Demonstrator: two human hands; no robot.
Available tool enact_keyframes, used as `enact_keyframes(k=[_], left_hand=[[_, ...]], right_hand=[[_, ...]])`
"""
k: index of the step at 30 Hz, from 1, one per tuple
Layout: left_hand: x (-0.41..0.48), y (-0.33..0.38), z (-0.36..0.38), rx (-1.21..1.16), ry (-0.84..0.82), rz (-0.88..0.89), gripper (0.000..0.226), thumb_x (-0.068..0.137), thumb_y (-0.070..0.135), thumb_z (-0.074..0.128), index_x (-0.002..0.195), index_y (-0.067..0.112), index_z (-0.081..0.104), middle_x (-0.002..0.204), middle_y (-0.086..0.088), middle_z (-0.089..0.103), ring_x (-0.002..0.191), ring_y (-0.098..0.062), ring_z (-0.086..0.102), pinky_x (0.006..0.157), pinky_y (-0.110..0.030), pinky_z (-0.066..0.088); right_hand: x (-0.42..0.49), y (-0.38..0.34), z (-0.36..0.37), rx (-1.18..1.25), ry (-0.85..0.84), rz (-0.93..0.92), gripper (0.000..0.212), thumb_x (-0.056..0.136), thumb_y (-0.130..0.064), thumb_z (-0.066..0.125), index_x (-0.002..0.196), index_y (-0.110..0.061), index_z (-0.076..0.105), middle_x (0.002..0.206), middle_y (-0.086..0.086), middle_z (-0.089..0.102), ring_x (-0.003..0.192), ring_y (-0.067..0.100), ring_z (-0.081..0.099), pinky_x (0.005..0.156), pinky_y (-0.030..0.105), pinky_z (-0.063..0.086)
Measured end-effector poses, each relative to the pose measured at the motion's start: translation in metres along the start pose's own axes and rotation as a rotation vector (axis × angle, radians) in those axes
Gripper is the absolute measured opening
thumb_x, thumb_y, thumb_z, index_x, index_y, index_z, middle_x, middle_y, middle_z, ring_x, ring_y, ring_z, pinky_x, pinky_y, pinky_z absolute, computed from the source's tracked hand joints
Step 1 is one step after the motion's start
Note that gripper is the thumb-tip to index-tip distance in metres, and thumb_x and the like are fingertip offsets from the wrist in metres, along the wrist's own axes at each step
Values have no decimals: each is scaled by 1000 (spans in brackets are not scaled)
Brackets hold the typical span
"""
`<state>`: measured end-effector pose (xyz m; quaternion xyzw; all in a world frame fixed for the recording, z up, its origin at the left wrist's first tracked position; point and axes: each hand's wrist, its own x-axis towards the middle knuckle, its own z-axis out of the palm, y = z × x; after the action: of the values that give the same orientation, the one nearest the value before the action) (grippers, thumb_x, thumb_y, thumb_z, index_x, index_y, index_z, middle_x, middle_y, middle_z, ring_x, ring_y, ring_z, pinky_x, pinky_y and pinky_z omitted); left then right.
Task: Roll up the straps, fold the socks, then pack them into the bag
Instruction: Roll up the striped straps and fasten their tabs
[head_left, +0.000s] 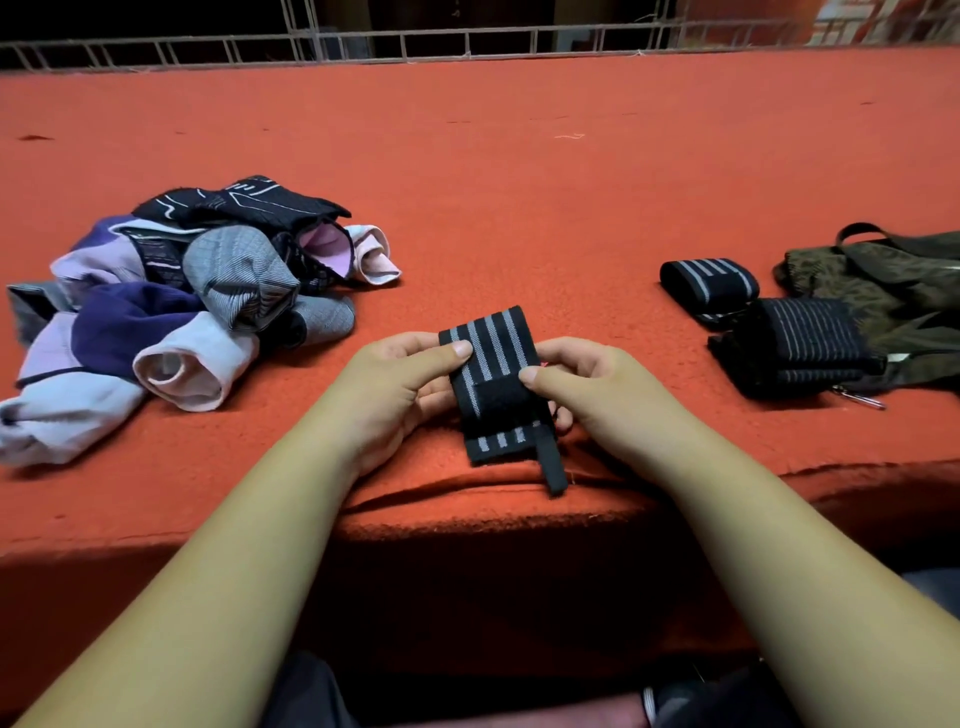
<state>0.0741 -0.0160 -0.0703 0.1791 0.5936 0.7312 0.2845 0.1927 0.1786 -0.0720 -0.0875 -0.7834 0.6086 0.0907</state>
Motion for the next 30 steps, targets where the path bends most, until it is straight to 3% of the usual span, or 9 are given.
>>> enact_keyframes(k=[3, 8, 13, 16, 22, 27, 30], left_hand=[[-3, 0, 1, 158, -116, -33, 24, 102, 11, 66, 124, 4, 70, 119, -15, 78, 107, -25, 75, 90, -30, 60], [-2, -5, 3, 258, -94, -8, 26, 98, 6, 71, 124, 7, 73, 119, -31, 73, 107, -37, 70, 100, -53, 50], [1, -6, 8, 129, -66, 14, 35, 96, -2, 68, 131, -2, 65, 121, -23, 75, 116, -36, 73, 103, -42, 58], [3, -4, 19, 67, -27, 18, 36, 96, -2, 67, 132, -4, 64, 122, -22, 75, 111, -29, 74, 93, -34, 62], [19, 1, 55, -21, 48, -15, 33, 96, -2, 68, 128, -5, 67, 118, -22, 77, 97, -23, 78, 76, -25, 61], [55, 6, 98, -46, 65, -19, 30, 95, -5, 69, 125, -10, 67, 116, -25, 76, 112, -35, 75, 96, -35, 62], [83, 4, 127, -48, 55, -58, 26, 94, -8, 68, 120, -11, 69, 113, -26, 77, 109, -34, 76, 94, -35, 63]], right_hand=[[3, 2, 0, 64, 98, 1, 17, 103, -21, 66, 117, -18, 76, 85, 7, 70, 67, 16, 58, 62, 28, 48], [3, 2, 1, 130, 140, 10, 19, 105, -20, 66, 124, -18, 70, 76, -3, 71, 56, 8, 58, 55, 22, 49], [3, 0, -1, 119, 152, -26, 26, 104, -29, 68, 130, -31, 70, 86, 10, 74, 66, 18, 64, 63, 35, 53], [4, 1, -3, 165, 191, -11, 26, 103, -34, 68, 129, -35, 71, 100, 17, 77, 78, 27, 69, 69, 45, 55], [5, -5, -21, 219, 356, 31, 20, 106, -28, 64, 123, -22, 74, 102, -1, 82, 86, 9, 77, 70, 27, 58], [6, -3, -43, 237, 524, 94, 24, 106, -29, 56, 124, -25, 70, 97, 3, 79, 65, 9, 68, 60, 30, 58], [5, -1, -57, 243, 592, 146, 25, 103, -41, 55, 122, -30, 67, 92, -6, 78, 66, 8, 72, 58, 29, 58]])
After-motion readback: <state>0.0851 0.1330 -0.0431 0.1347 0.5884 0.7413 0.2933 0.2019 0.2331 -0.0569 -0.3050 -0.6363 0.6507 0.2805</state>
